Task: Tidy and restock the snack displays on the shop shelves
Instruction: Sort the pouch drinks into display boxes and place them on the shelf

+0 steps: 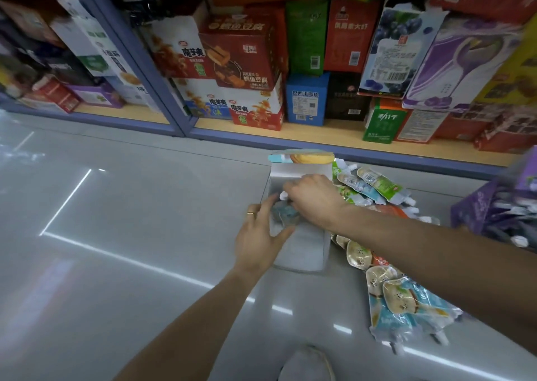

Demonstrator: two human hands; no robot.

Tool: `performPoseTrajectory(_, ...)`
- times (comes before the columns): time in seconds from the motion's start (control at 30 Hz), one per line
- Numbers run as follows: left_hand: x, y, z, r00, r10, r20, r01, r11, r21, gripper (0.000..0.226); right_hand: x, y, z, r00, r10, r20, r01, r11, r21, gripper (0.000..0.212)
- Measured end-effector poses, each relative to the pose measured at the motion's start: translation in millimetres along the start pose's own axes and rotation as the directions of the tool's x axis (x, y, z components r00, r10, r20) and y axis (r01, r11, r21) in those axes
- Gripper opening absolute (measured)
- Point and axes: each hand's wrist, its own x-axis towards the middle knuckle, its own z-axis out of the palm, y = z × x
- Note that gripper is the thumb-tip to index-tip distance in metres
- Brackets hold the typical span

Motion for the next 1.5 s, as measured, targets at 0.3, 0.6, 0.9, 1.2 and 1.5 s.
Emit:
performPoseTrajectory(0.3,21,3,12,0.992,0.020,-0.125,0.010,0.972,0.235,0.037,-59,19,12,0.898,0.142,-0.416,-0.023,0.960,0.278,0.015)
performPoseTrajectory(0.6,8,-5,22,0.981,0.081,-0.178,-0.048,0.981,0.186,0.035,-89,118,60,0.784,0.608,0.122,-0.617,0.745,0.252,0.034)
performPoseTrajectory(0.9,-5,-2,13,0.980,0.061,-0.188,-0.051,0.997,0.057,0.054,-61,124,74,0.786,0.611,0.097,-0.618,0.776,0.124,0.004)
performPoseTrajectory(1.2,-26,3,-3,0.911,0.196,-0.362,-0.220,0.975,-0.027,0.036,-96,113,-7,0.867,0.419,-0.268,-0.340,0.892,0.297,0.012)
performPoseTrajectory(1.5,-38,44,1,0.919,0.346,-0.191,-0.381,0.902,-0.202,0.055,-89,31,-61,0.997,-0.077,-0.005,0.075,0.954,0.291,0.021)
